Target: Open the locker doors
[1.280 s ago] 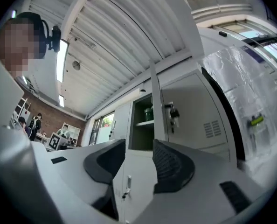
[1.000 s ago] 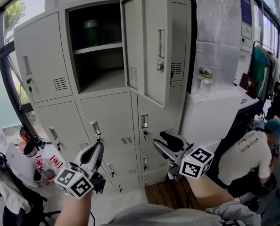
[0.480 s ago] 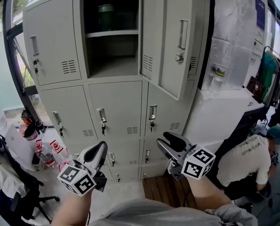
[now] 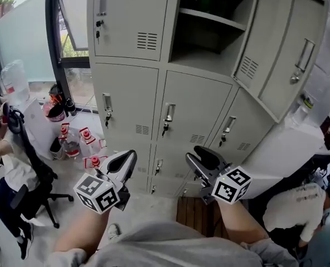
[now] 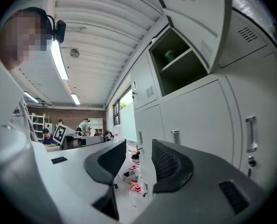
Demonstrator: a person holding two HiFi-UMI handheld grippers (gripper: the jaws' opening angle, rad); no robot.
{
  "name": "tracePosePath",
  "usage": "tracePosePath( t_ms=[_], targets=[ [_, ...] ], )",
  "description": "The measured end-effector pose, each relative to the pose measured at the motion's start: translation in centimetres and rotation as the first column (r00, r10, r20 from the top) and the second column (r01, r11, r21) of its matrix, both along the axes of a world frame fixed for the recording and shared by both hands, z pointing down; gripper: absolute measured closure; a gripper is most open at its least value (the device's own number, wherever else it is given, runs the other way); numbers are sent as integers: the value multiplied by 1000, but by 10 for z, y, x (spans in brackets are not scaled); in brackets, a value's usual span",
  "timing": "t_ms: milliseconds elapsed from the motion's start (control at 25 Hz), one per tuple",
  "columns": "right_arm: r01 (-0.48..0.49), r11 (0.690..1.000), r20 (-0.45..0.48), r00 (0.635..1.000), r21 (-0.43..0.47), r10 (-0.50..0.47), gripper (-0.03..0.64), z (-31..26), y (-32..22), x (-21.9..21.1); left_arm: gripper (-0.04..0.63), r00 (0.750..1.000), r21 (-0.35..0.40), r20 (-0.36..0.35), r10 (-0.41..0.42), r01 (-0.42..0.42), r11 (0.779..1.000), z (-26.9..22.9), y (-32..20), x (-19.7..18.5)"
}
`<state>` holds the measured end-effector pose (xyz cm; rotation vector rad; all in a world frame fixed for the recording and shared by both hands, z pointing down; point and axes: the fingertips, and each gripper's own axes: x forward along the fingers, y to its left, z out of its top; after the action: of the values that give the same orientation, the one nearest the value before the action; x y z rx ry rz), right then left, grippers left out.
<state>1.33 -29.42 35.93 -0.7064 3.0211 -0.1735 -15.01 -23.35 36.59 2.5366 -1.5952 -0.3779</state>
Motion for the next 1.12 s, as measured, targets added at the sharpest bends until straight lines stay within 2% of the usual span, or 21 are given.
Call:
tracePosePath(
  t_ms=[240, 400, 520, 760, 920, 1120],
  targets=[
    [51, 999, -73, 996, 15, -49, 451, 17, -14, -162, 591, 999, -12, -10, -49, 49, 999, 20, 6, -129],
    [26, 1000, -123, 992, 9, -25, 448, 30, -36, -271, 591, 998, -23, 32, -56, 57, 998, 28, 10, -221],
    [-25, 1000, -153, 988, 5, 25, 442, 39, -64, -332, 591, 998, -39, 44, -52, 53, 998, 35, 7, -281],
    [-162, 987, -183, 970, 2, 159, 442, 56, -114, -398, 591, 999, -79, 31, -18, 20, 997, 54, -2, -353],
    [-276, 961, -193, 942, 15, 274, 437, 60, -141, -414, 591, 1000, -104, 16, 16, -14, 994, 66, -6, -373],
    [-344, 939, -206, 917, 19, 341, 433, 62, -156, -426, 591, 999, -114, 9, 45, -44, 993, 72, -11, -383]
  ],
)
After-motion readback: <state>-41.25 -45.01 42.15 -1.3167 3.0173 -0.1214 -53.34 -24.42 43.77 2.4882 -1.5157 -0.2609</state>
